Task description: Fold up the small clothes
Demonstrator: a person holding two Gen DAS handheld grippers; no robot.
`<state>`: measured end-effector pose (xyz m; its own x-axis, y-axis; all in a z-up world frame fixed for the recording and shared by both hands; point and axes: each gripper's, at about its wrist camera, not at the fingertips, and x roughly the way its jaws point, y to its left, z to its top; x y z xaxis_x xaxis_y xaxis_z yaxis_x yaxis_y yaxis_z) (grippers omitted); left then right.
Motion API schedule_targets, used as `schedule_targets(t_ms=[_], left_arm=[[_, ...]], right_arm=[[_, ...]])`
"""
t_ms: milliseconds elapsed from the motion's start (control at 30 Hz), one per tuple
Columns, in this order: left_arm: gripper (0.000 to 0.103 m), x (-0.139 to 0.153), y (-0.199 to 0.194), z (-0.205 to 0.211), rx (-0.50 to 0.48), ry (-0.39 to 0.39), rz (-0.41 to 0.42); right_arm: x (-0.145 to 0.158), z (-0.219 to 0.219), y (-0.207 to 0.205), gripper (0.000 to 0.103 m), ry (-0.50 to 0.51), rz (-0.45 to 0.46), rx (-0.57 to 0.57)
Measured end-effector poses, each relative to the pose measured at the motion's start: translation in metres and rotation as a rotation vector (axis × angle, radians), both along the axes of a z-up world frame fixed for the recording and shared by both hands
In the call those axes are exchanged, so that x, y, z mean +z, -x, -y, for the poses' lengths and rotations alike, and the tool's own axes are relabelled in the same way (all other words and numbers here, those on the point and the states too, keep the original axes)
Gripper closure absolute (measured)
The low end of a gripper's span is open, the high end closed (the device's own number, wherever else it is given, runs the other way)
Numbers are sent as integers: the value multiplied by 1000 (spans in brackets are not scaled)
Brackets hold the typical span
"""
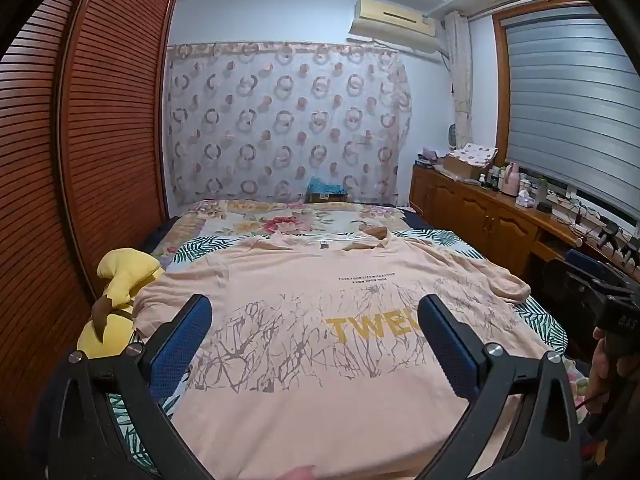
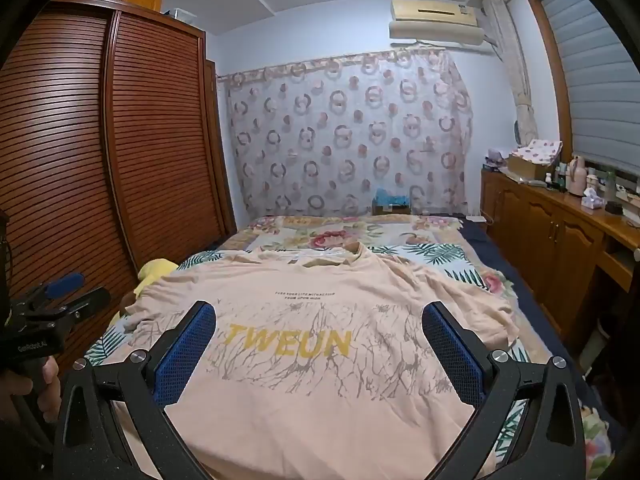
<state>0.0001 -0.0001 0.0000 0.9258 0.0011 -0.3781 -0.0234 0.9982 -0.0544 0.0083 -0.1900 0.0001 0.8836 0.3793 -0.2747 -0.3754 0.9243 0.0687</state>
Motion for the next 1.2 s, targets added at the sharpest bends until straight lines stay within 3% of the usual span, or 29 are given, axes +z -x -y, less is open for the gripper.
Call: schedule_targets(t_ms=[733, 1200], left_arm=[[0, -1, 0, -2, 7, 6, 2], [0, 10, 4, -24, 16, -8, 22]], right_arm=[[0, -1, 3, 0, 0, -1, -12], [1, -1, 2, 0, 1, -5, -13]])
